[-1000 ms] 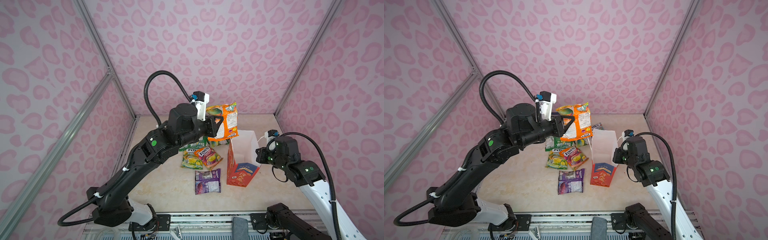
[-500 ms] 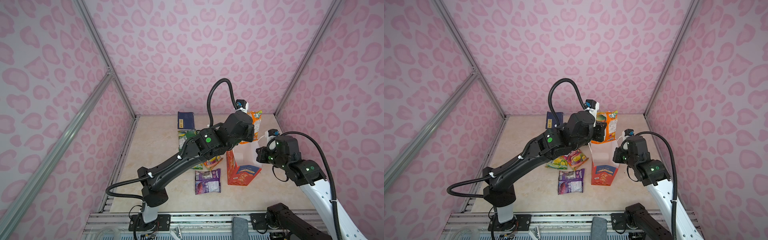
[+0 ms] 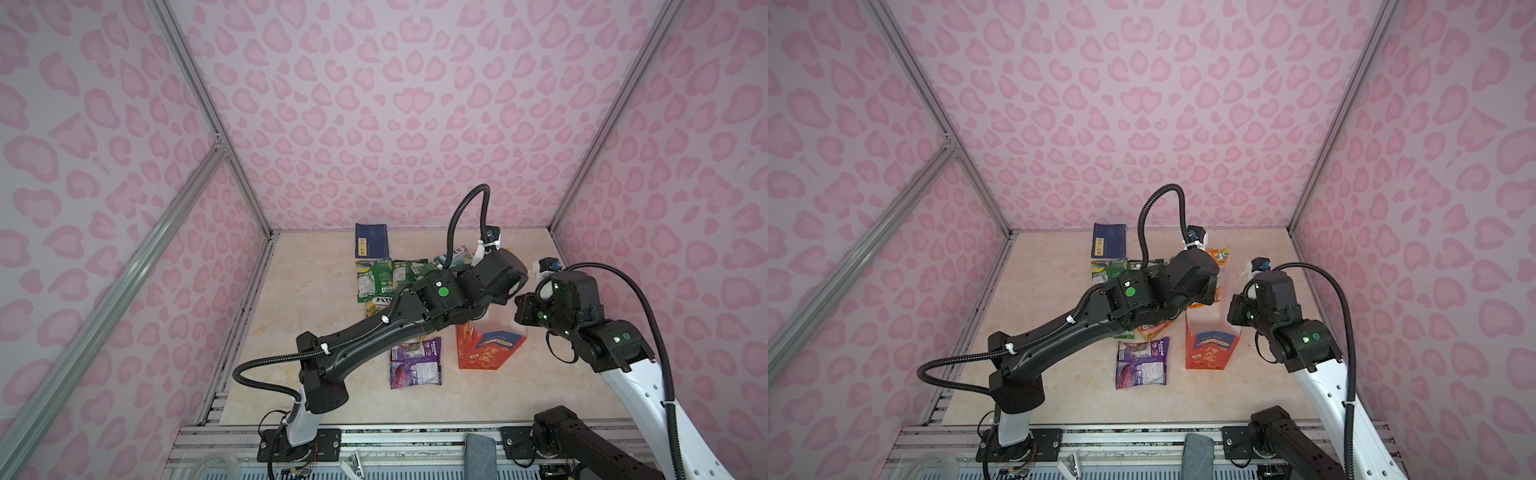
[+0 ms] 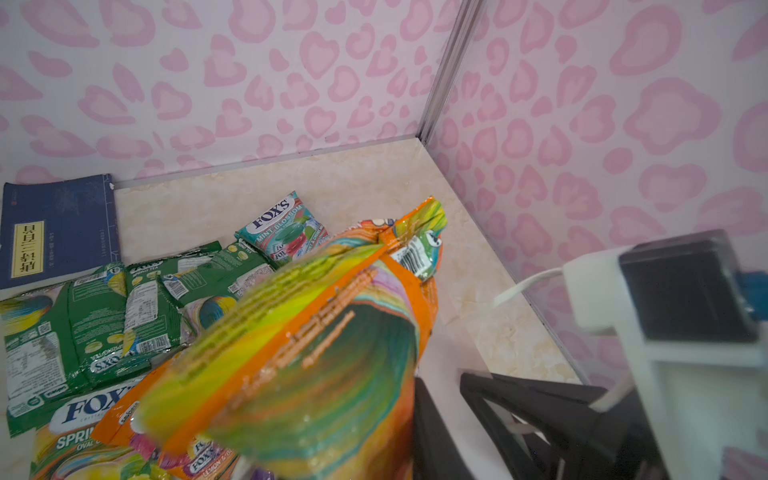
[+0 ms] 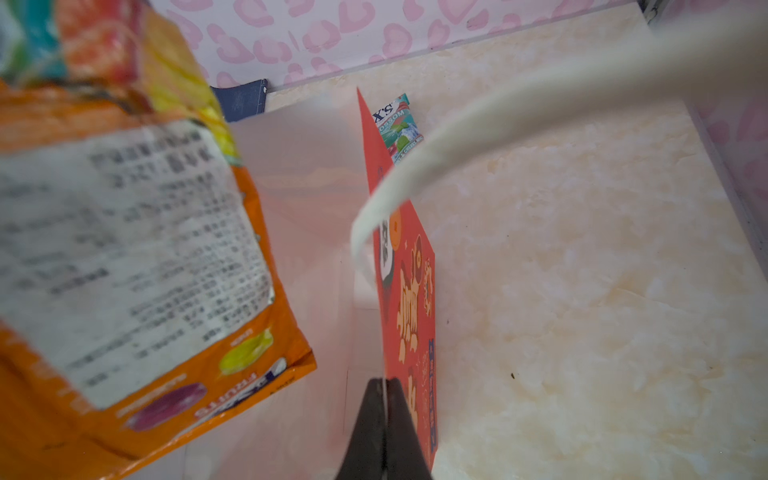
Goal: Place the snacks into the paper bag
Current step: 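Carry the orange packet over the paper bag with the left gripper and release, then withdraw the left gripper from the bag back toward the snack pile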
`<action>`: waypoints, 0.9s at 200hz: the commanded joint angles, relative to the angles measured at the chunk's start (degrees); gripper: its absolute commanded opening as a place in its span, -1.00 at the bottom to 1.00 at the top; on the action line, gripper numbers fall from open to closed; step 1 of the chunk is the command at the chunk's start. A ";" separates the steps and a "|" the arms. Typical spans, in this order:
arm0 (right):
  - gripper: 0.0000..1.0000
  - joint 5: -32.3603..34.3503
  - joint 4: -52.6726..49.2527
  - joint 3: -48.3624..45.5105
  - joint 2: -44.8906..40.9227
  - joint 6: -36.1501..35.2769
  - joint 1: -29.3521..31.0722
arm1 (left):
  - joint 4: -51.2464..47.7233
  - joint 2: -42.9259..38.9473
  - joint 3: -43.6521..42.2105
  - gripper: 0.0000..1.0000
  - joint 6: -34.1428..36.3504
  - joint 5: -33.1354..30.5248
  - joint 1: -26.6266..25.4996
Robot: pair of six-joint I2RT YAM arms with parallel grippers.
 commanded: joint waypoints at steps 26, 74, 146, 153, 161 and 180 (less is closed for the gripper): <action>-1.00 2.33 0.59 0.05 -0.07 0.25 0.12 | -3.28 1.61 0.90 -0.93 -4.29 2.64 -0.44; -1.00 3.66 0.72 -0.27 -0.25 0.31 0.14 | -4.85 2.52 1.26 -0.93 -5.38 4.63 -1.22; -1.00 3.51 0.97 -0.69 -0.60 0.43 0.12 | -4.76 3.63 3.82 -0.11 -4.48 5.44 -1.22; -1.00 3.59 0.97 -0.65 -0.60 0.41 0.10 | -4.19 3.35 4.33 0.04 -3.91 5.75 -1.26; -1.00 3.59 0.97 -0.63 -0.60 0.43 0.07 | -3.88 3.08 5.19 0.24 -3.23 6.25 -1.24; -1.00 3.64 1.00 -0.52 -0.51 0.43 0.14 | -3.56 2.63 7.49 0.61 -1.74 7.52 -1.24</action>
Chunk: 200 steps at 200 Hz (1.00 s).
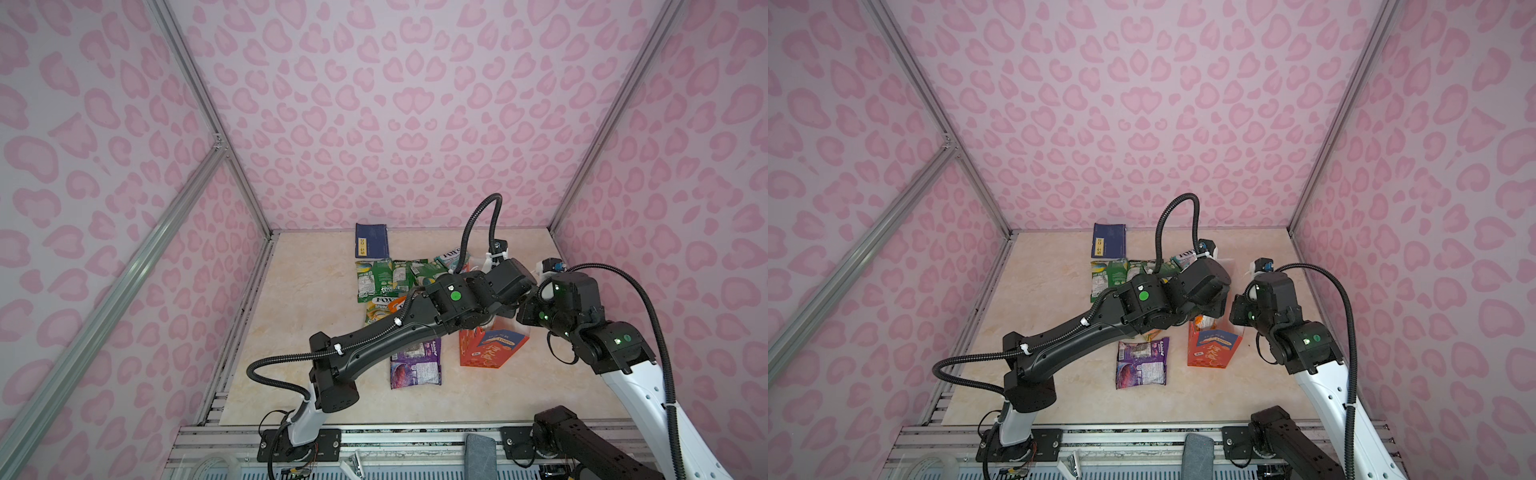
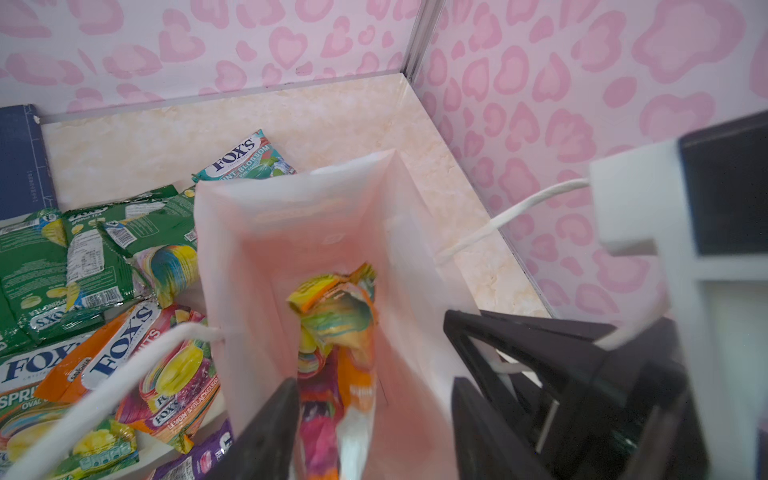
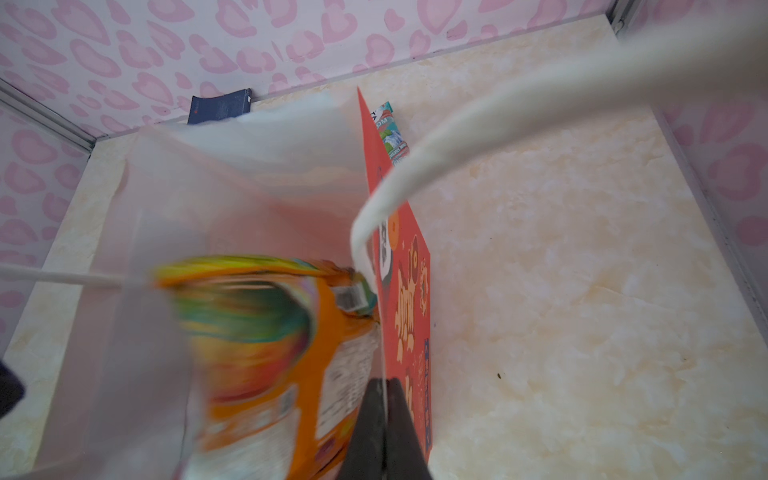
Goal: Place the snacks into the paper bag
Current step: 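Withdraw the left gripper from the bag back toward the snack pile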
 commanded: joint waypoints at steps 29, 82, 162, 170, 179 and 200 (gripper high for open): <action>-1.00 1.08 0.77 0.06 -0.08 -0.17 0.07 | 3.73 -4.69 2.98 0.78 5.66 5.48 0.19; -1.00 1.04 0.53 0.16 -0.14 -0.20 0.08 | 3.77 -17.83 -3.71 0.99 10.81 15.86 5.48; -0.76 2.14 -0.16 0.22 0.52 -0.33 0.01 | 10.54 -49.78 -38.62 0.93 11.63 17.26 18.29; -0.69 2.21 -0.49 0.38 0.70 -0.46 0.01 | 10.37 -51.83 -40.64 0.93 11.76 17.35 19.74; -0.57 2.26 -0.64 0.65 0.88 -0.42 0.07 | 9.82 -53.72 -42.57 0.93 11.93 17.48 21.21; -0.37 1.55 -0.88 1.07 1.48 -0.42 0.00 | 8.80 -56.55 -46.25 0.93 12.32 18.72 24.34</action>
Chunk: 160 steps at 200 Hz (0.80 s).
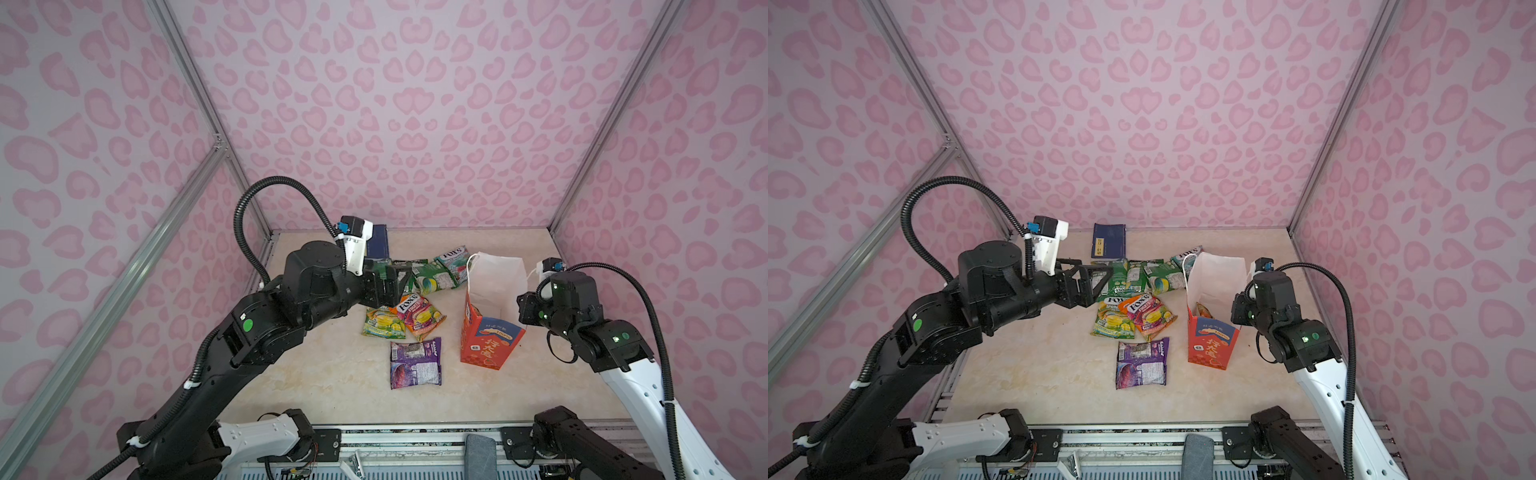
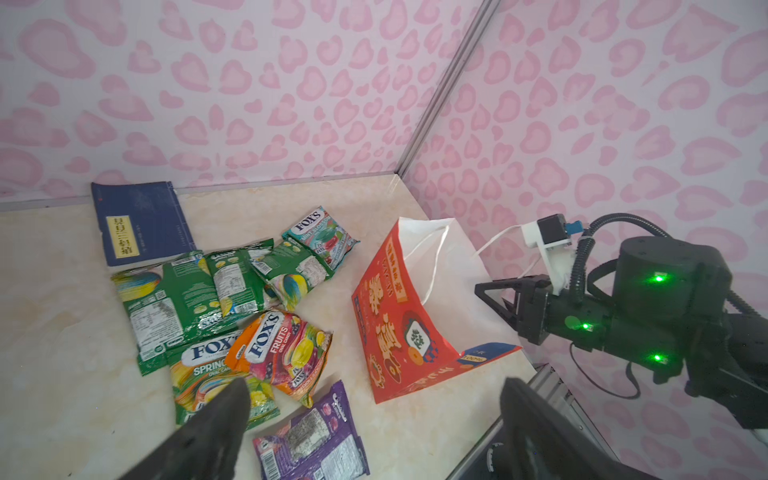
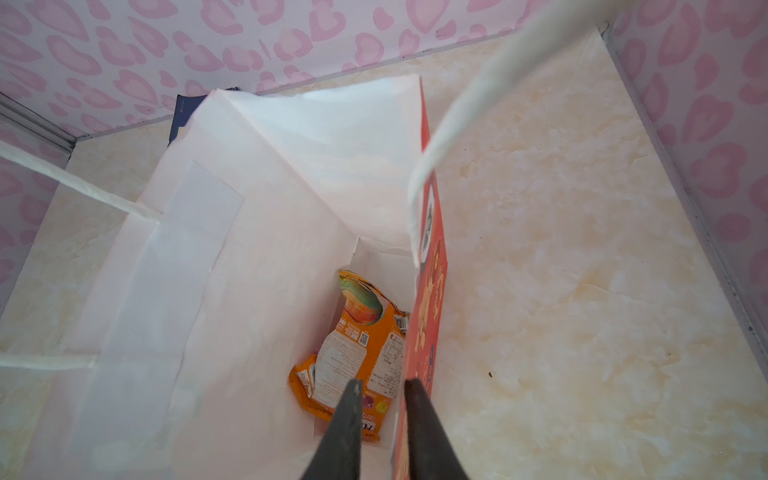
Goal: Place the snacks into the paper bag
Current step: 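Withdraw the left gripper from the bag back toward the snack pile, then grasp the purple snack packet with the left gripper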
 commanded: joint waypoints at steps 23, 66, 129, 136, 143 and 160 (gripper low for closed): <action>-0.25 -1.24 -1.25 1.22 1.80 -0.60 -0.10 | 0.11 -2.69 -6.88 0.93 1.13 6.70 6.04; -0.06 -2.06 -4.29 3.49 2.98 -2.28 -0.66 | 1.63 -0.61 -15.18 0.93 0.80 17.74 12.64; -0.07 -1.47 -6.38 4.63 2.85 -3.11 -1.04 | 12.22 2.87 -31.15 0.93 -3.49 25.71 14.72; -0.10 -1.46 -6.42 4.63 2.85 -3.06 -1.09 | 13.95 3.04 -32.64 0.93 -4.24 26.17 14.72; -0.12 -1.41 -6.45 4.71 2.85 -3.13 -1.13 | 15.83 3.33 -34.21 0.93 -5.05 27.08 14.72; -0.06 -1.63 -6.90 5.15 3.17 -3.27 -1.18 | 18.30 4.72 -36.88 0.94 -6.63 28.33 14.63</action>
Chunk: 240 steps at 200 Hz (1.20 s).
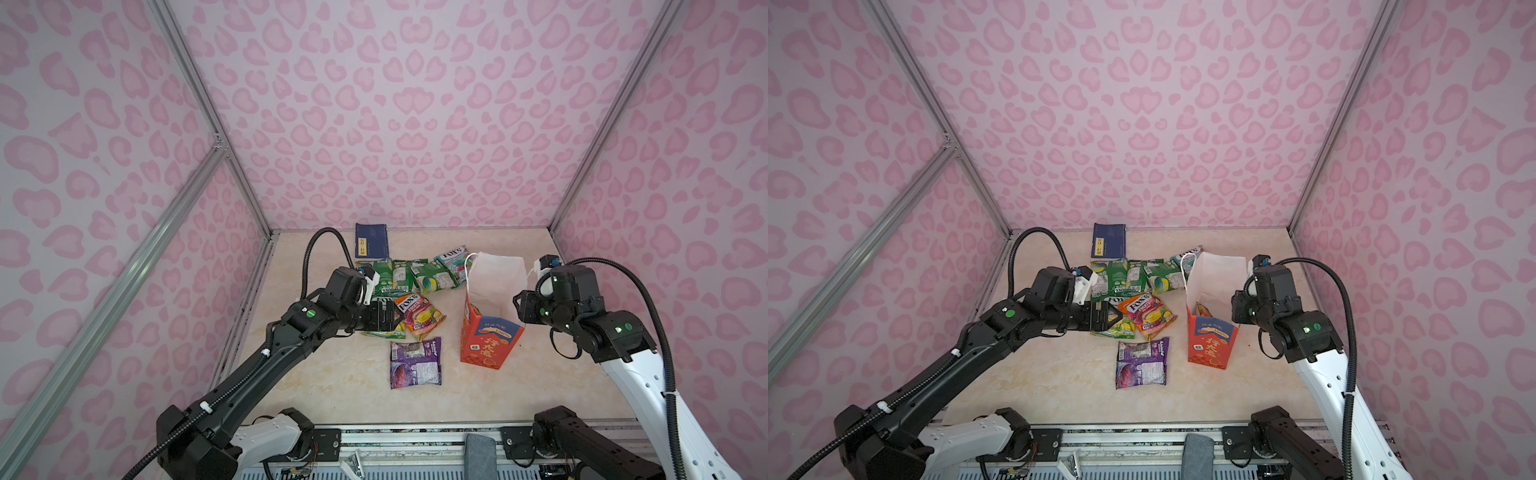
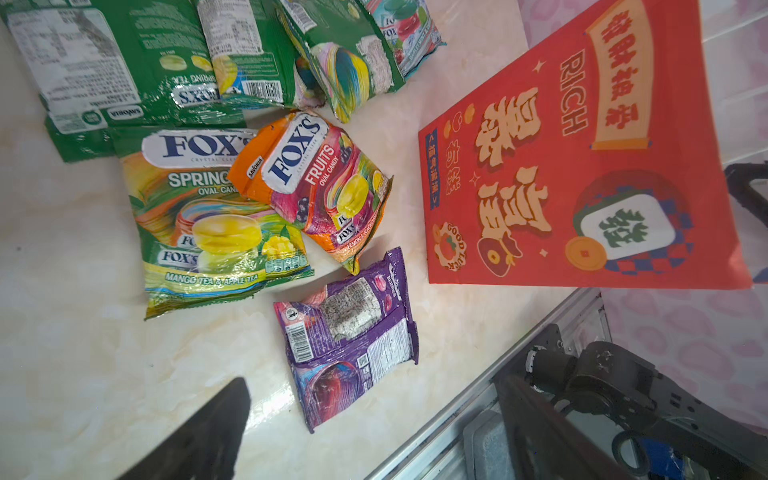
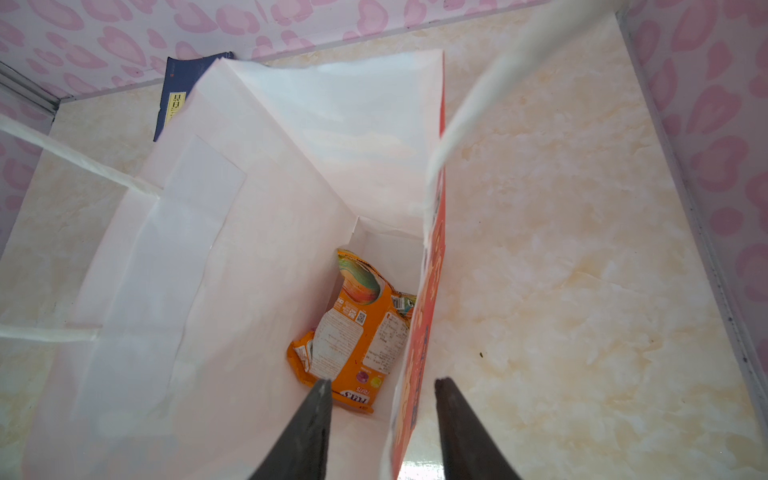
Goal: Place the snacks into the paper bag
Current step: 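Grasp the purple snack packet with the left gripper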
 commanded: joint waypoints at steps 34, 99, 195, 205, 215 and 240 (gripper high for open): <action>0.33 -0.42 -1.22 1.42 0.82 -0.77 0.00 | 7.87 4.21 -6.84 0.94 -3.47 0.57 -0.36; 0.58 -1.49 -1.57 2.87 1.00 -0.34 0.00 | 7.63 12.89 -10.45 0.98 -3.22 -6.59 -7.24; 0.74 1.23 -3.24 7.00 0.80 -0.88 -0.02 | 7.72 25.29 -6.38 0.77 -4.07 -12.76 -11.88; 0.70 1.56 -3.35 8.02 1.04 -0.92 0.00 | 7.95 25.95 -6.45 0.72 -4.47 -13.13 -12.06; 0.60 2.37 -3.43 8.72 1.39 -1.01 0.02 | 7.98 26.48 -6.55 0.65 -4.91 -13.67 -12.19; 0.44 2.82 -3.08 9.41 1.79 -1.05 0.00 | 8.07 27.12 -6.64 0.45 -5.93 -14.32 -12.18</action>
